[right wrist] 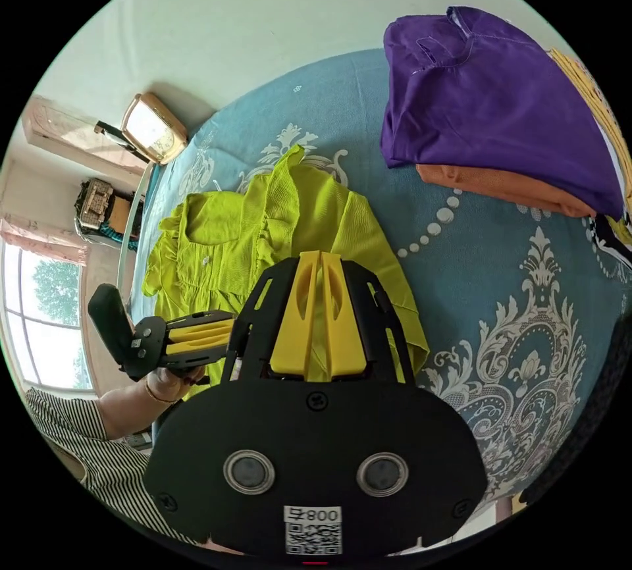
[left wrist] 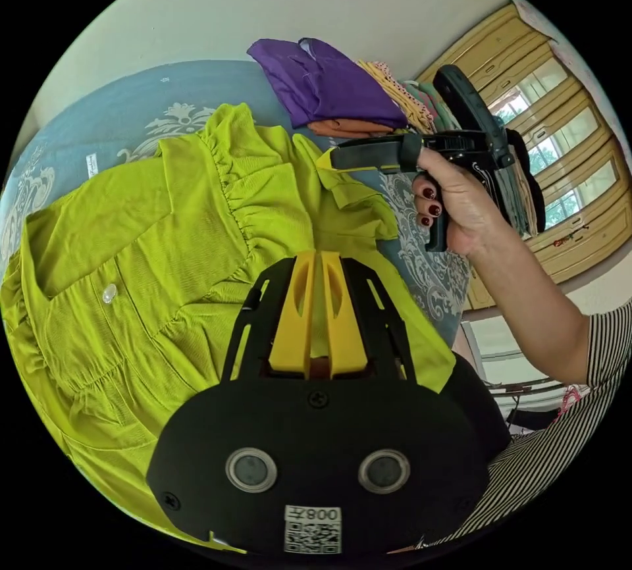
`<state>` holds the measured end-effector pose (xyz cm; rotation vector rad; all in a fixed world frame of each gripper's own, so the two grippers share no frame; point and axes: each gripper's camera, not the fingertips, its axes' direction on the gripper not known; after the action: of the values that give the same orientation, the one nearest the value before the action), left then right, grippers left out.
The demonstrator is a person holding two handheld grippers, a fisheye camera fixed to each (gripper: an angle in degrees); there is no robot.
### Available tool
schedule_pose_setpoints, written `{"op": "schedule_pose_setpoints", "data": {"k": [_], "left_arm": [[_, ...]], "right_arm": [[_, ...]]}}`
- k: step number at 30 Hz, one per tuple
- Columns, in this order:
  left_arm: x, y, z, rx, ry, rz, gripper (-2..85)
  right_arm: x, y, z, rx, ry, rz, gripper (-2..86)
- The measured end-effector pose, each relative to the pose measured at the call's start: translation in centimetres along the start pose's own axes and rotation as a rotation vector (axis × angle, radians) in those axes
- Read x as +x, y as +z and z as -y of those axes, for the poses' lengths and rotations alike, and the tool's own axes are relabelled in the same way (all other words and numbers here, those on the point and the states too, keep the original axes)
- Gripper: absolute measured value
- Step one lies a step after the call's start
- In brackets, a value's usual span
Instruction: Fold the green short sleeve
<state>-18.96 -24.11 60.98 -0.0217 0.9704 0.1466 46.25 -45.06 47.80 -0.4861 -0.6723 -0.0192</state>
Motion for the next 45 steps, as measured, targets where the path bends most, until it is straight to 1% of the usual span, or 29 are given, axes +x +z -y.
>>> {"op": "schedule_pose_setpoints", "data": {"k": [3,5,7,9,12,14,16,17,20,21,23,25,28,33,35,36,39,42,44,45], "left_arm": [[-0.5,0.5,1.2,0.061,0.025,-0.022,3.9],[-0.7,2.0,3.4,0.039,0.079,-0.012,5.7],[-0.8,3.5,5.3,0.013,0.112,0.006,6.5],[-1.3,5.3,7.4,-0.019,0.104,-0.018,6.8],[-2.0,8.5,10.3,-0.047,0.075,-0.062,7.0],[-2.1,11.2,12.2,-0.106,0.070,-0.108,6.7],[-1.7,12.7,13.1,-0.129,0.075,-0.091,6.2],[-1.4,13.0,13.6,-0.115,0.085,-0.081,5.7],[-0.4,12.8,14.6,-0.034,0.126,-0.114,5.3],[-0.2,12.7,14.9,-0.020,0.133,-0.121,5.3],[0.2,13.4,16.2,-0.001,0.131,-0.149,5.3],[0.2,14.3,17.2,-0.006,0.118,-0.135,5.5],[0.5,15.5,18.1,-0.022,0.122,-0.125,6.0],[1.5,16.9,18.4,-0.068,0.167,-0.063,6.9],[1.9,17.5,18.8,-0.086,0.170,-0.061,7.0],[1.9,17.6,18.9,-0.092,0.170,-0.061,6.9],[2.2,18.6,19.5,-0.156,0.163,-0.016,6.6],[2.4,18.1,19.6,-0.161,0.165,-0.010,5.7],[2.8,17.3,19.5,-0.161,0.178,-0.004,5.0],[2.8,17.0,19.5,-0.159,0.179,-0.005,4.8]], "right_arm": [[0.9,-1.4,-0.7,0.055,-0.018,-0.067,6.2],[1.3,-2.1,-1.6,0.070,-0.059,-0.131,8.3],[1.4,-2.2,-3.0,0.066,-0.152,-0.218,11.0],[1.6,-1.7,-3.7,0.038,-0.220,-0.265,11.9],[2.2,-0.7,-4.0,0.023,-0.287,-0.271,11.6],[2.7,0.0,-3.7,0.008,-0.295,-0.324,9.8],[3.7,0.5,-3.2,0.010,-0.273,-0.391,4.6],[4.0,0.3,-3.1,0.022,-0.265,-0.396,4.0],[5.7,-2.1,-2.9,0.134,-0.199,-0.337,2.3],[7.2,-3.2,-2.6,0.179,-0.146,-0.284,2.0],[10.2,-4.2,-1.8,0.200,-0.053,-0.159,1.8],[14.8,-4.2,-1.1,0.198,0.082,0.004,2.2],[18.8,-4.0,-1.9,0.234,0.210,0.086,4.0],[20.3,-2.1,-4.7,0.167,0.254,0.095,7.3],[19.9,-1.3,-5.7,0.180,0.242,0.114,8.1],[19.5,-0.7,-6.0,0.195,0.235,0.088,8.5],[18.8,0.5,-5.5,0.186,0.223,0.029,8.7],[18.4,1.8,-4.7,0.144,0.183,0.046,8.3],[18.4,3.2,-4.8,0.134,0.191,0.018,7.3],[18.4,3.8,-5.0,0.167,0.197,0.001,6.4]]}}
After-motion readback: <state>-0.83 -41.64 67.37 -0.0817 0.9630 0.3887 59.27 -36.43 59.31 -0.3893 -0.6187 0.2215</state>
